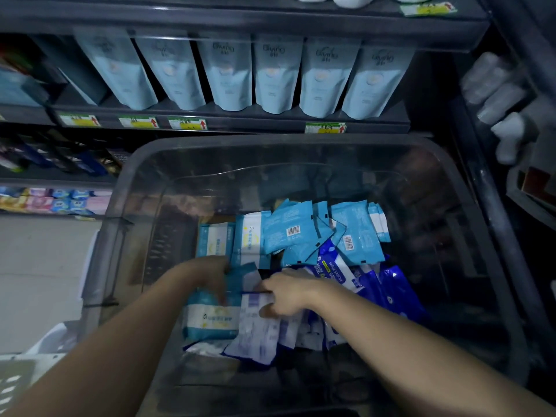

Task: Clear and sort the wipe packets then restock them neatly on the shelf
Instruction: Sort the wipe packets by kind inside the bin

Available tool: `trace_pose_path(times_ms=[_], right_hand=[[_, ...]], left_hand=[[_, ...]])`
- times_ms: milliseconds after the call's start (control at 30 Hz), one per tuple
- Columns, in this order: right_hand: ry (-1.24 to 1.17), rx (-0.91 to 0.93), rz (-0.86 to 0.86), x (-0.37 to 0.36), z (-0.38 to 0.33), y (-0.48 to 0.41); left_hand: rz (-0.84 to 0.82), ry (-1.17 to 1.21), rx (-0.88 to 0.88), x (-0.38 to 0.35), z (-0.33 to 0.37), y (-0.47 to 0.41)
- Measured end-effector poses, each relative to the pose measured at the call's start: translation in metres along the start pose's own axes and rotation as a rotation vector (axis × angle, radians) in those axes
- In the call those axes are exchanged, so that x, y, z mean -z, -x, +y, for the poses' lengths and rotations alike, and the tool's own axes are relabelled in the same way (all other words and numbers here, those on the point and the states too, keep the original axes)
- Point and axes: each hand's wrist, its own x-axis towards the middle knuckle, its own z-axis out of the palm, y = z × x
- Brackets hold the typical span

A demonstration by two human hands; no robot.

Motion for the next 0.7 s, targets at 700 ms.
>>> trace_pose_path(times_ms=[700], right_hand=[[-1.271, -0.09, 0.639, 0.038, 0.003, -0.005]], left_hand=[[0.457, 0.834, -0.116, 0.058, -0.003, 0.025]])
